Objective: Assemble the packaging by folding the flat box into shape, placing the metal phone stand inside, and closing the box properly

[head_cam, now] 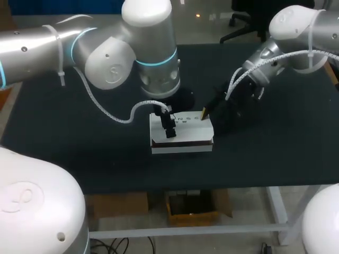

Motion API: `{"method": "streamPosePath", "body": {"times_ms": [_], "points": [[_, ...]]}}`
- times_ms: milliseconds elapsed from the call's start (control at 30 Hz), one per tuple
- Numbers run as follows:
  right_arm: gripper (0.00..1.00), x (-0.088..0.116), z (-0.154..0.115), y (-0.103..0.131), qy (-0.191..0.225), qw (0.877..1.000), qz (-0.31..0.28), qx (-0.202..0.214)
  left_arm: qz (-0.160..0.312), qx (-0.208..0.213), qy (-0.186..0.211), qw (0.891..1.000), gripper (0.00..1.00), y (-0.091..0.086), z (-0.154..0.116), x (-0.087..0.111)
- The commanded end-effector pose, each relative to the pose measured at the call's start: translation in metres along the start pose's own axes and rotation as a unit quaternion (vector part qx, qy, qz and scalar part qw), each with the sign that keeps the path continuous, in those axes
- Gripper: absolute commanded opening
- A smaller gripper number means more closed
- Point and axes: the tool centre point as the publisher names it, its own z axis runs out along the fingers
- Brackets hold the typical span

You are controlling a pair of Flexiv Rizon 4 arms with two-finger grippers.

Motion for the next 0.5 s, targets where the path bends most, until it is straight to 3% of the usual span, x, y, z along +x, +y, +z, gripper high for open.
{"method": "streamPosePath", "body": {"times_ms": [33,500], "points": [[0.41,0.0008,0.0008,0.0018,-0.001,1.0,0.001,0.002,0.0,-0.005,-0.003,1.0,0.77,-0.002,0.0016,-0.0001],[0.41,0.0007,-0.0013,0.0042,0.001,1.0,0.001,0.003,0.01,-0.011,-0.013,1.0,0.78,-0.0041,0.006,0.0025]]}}
